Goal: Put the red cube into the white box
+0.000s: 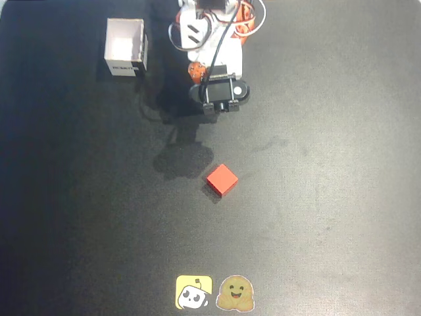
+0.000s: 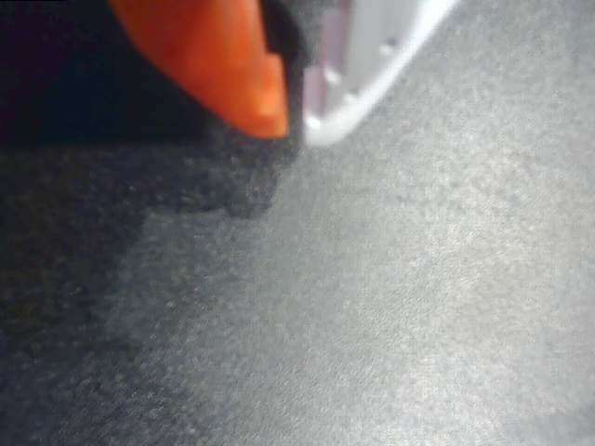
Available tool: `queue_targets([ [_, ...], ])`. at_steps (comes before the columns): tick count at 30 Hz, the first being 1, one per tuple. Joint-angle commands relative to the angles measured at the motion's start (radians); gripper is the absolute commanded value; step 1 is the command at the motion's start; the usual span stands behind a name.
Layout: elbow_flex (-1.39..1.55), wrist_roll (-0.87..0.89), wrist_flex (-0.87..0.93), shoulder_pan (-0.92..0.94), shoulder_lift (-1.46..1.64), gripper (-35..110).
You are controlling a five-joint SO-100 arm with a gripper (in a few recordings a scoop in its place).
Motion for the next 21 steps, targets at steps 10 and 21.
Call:
queue_targets([
  [10, -0.02, -0.137, -0.075, 0.017, 0.005, 0],
  [21, -0.261, -0.334, -0.189, 0.028, -0.348, 0],
])
